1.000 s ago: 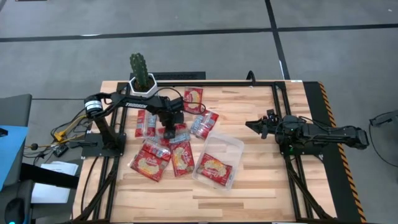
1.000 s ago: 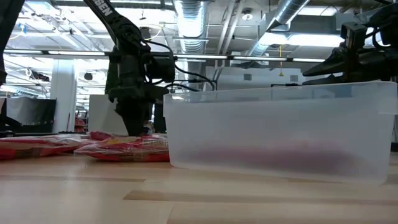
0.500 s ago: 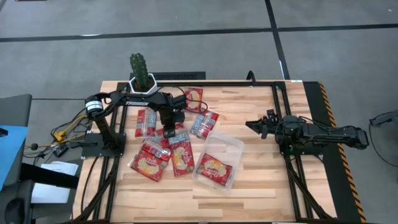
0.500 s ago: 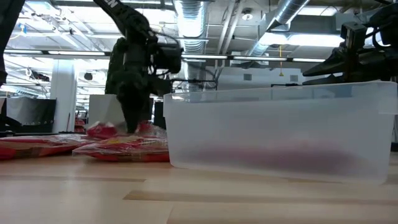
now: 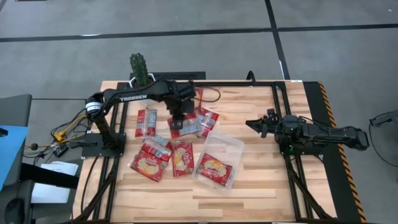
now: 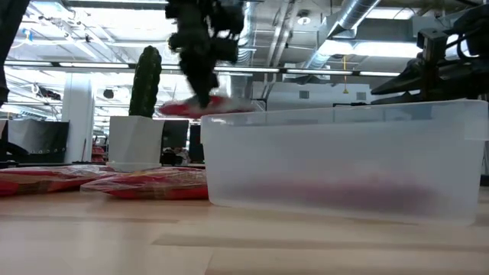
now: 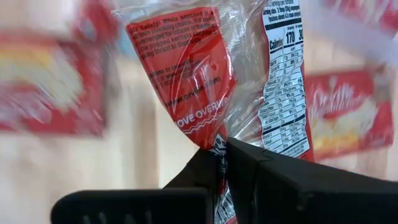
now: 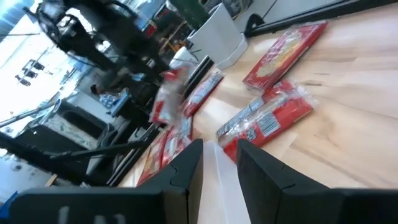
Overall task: Sort popcorn bags into baskets
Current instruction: Put the red popcorn bag into the transparent bin
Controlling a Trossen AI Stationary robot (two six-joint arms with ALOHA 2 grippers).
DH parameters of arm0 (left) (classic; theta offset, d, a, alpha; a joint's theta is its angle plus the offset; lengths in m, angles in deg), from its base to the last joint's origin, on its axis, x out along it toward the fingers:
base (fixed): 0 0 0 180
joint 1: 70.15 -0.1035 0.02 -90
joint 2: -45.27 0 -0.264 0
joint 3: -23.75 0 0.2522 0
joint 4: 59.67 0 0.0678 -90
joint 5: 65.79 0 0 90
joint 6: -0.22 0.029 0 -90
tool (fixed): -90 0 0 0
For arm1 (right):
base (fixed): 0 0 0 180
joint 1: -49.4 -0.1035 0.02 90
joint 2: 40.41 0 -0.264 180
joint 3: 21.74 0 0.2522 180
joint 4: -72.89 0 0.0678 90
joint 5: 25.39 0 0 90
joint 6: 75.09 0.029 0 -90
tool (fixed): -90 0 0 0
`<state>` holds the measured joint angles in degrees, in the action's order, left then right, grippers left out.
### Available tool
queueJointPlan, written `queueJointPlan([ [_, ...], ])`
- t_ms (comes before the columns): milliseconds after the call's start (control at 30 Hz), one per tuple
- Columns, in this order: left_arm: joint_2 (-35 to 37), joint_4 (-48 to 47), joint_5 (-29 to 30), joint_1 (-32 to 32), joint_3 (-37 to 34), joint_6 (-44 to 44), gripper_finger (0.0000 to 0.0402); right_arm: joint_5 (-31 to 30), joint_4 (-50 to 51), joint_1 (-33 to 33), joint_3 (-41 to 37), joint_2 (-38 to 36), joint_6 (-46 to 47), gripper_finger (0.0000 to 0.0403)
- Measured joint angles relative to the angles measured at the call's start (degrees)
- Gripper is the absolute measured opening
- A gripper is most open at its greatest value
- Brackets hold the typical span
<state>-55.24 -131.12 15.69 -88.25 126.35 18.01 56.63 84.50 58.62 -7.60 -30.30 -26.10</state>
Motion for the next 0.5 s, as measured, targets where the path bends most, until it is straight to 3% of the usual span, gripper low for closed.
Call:
queueJointPlan([
  [167,0.04,4.37,-0.15,3.05,6.91,2.8,0.0001,-6.08,-3.48,4.3,0.06,0.02,-0.68,0.0117],
  [500,0.08,14.17,3.03,9.45,10.07,11.12,0.0,-5.4,-4.0,13.42,2.78,0.0,-4.48,0.0118],
])
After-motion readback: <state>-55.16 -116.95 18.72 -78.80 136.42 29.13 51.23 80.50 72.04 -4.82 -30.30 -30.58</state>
